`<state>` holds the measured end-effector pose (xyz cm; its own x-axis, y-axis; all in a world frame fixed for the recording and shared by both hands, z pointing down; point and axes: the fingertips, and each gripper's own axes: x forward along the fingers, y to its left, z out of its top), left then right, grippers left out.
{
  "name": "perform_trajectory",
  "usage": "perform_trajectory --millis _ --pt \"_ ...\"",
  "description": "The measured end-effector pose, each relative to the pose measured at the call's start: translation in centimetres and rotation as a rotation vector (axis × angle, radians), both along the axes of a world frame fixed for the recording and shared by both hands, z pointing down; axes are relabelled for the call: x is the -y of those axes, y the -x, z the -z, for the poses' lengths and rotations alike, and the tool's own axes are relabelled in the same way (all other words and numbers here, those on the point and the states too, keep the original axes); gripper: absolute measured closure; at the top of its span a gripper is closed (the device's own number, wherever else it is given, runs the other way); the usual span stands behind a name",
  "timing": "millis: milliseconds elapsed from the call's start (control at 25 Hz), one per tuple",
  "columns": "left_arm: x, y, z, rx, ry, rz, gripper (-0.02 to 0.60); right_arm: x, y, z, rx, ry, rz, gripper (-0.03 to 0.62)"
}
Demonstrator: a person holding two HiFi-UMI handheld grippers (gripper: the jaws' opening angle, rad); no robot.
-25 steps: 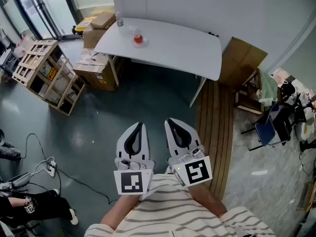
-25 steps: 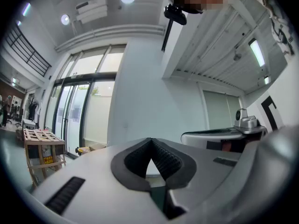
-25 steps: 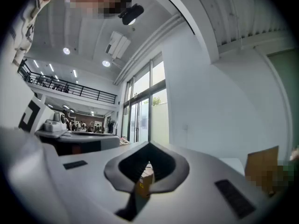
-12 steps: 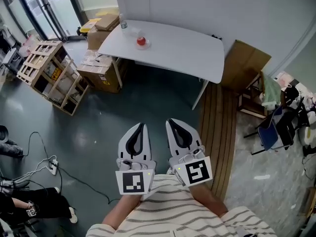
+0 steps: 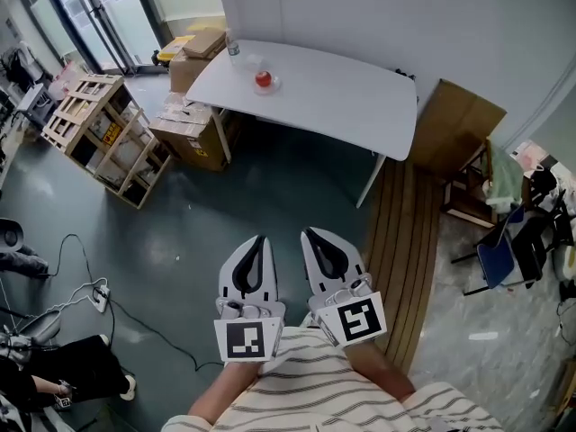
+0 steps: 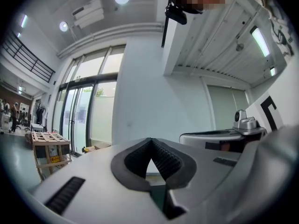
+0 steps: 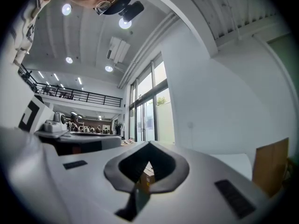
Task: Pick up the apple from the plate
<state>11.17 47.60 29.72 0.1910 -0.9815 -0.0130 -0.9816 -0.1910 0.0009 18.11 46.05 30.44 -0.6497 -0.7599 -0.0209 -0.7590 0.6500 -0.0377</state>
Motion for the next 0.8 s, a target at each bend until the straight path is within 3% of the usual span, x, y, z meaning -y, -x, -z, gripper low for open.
perform_trajectory --millis 360,800 --pt "5.0 1.5 -1.7 -0.009 0.025 0.008 0.577 4.9 1.2 -1.4 -0.007 0.025 0.000 0.591" --pt "18.0 8.0 -1.2 -0.032 -0.008 -0.045 0.577 17.3 8.0 -1.0 -0.039 0.008 -0.031 0.591"
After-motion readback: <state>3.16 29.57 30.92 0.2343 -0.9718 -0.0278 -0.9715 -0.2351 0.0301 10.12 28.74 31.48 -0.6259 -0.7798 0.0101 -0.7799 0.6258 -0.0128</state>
